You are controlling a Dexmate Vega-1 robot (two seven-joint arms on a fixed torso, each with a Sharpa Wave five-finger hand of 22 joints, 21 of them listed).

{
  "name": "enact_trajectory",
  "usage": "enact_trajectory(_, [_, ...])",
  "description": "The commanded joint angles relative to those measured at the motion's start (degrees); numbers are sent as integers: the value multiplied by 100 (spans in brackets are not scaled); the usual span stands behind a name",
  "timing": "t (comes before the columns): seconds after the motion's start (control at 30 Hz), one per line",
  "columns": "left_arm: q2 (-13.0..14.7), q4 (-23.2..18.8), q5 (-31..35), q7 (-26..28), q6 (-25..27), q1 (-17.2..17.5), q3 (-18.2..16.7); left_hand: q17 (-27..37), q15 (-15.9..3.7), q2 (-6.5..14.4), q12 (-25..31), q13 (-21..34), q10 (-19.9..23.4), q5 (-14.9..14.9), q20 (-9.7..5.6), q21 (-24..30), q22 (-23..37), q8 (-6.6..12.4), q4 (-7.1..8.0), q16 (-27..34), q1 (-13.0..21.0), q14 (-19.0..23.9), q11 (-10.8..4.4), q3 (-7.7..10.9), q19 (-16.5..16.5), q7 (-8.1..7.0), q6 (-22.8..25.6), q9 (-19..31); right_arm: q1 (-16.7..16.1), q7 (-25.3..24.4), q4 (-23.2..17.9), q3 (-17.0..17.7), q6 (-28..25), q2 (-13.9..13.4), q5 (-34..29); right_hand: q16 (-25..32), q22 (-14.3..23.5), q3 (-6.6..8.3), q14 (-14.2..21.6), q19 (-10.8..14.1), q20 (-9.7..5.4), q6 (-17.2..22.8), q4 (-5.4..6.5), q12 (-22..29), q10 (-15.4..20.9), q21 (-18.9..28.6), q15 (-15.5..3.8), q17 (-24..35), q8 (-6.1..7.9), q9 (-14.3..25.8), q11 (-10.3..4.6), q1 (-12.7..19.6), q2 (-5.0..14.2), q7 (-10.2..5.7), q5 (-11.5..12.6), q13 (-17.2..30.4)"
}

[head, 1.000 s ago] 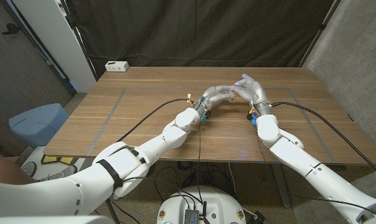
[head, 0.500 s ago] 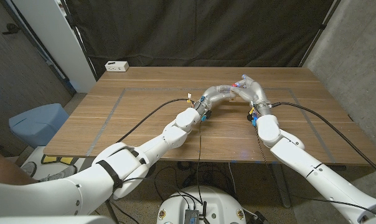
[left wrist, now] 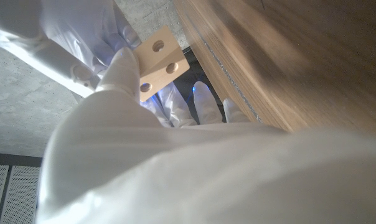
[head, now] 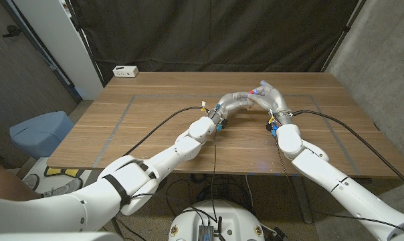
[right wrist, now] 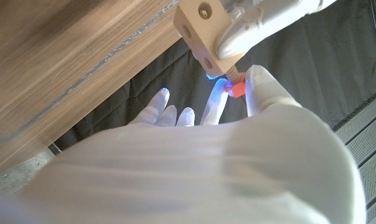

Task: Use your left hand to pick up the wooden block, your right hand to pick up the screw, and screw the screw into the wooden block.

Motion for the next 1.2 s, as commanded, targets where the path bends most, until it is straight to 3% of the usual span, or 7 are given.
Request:
enact_trajectory(0.03, [2, -25, 5, 16, 10, 14, 4, 14, -594, 399, 33, 436, 109, 33, -1, 29, 18, 45, 22, -18, -146, 46, -52, 7, 53, 216, 461, 65, -15, 90, -3, 24, 80, -47, 45, -43, 7, -30, -66, -40, -54, -98, 16, -11, -70, -4, -66, 31, -51, -25, 25, -78, -15, 7, -45, 34])
enact_trajectory(0.63, [-103, 245, -29, -71, -57, -108, 7, 17, -593, 408, 32, 445, 110, 35, 6, 33, 18, 32, 27, -10, -151, 71, -52, 7, 71, 222, 441, 65, -10, 201, 55, 56, 177, -81, 134, -59, 11, -73, -191, -152, 0, -435, 36, -5, -244, -1, -10, 30, -242, -146, 85, -270, -44, 88, -81, 43])
enact_trajectory(0.9, [-106, 257, -22, -69, -60, -115, 11, 14, -594, 403, 32, 449, 115, 37, 3, 29, 18, 35, 21, -14, -143, 73, -52, 8, 65, 218, 453, 65, 31, 335, 94, 53, 259, -125, 190, -77, 12, -83, -296, -241, 42, -793, 45, -9, -392, -2, 49, 22, -461, -240, 120, -400, -59, 109, -90, 46])
enact_trajectory(0.93, [-104, 256, -17, -64, -64, -116, 13, 15, -595, 405, 33, 450, 116, 37, 0, 27, 18, 35, 22, -15, -144, 71, -52, 9, 61, 216, 455, 65, 39, 365, 115, 55, 302, -132, 208, -75, 12, -95, -318, -245, 68, -928, 57, 0, -419, 6, 74, 20, -545, -271, 98, -462, -65, 113, -96, 47])
enact_trajectory(1.2, [-100, 263, 6, -53, -82, -129, 21, 13, -602, 401, 26, 448, 112, 36, 7, 25, 18, 33, 24, -20, -150, 68, -51, 6, 60, 212, 455, 65, 51, 425, 121, 63, 347, -168, 217, -95, 13, -144, -424, -300, 118, -1337, 74, 29, -496, 8, 91, -3, -827, -367, 88, -643, -97, 103, -122, 47])
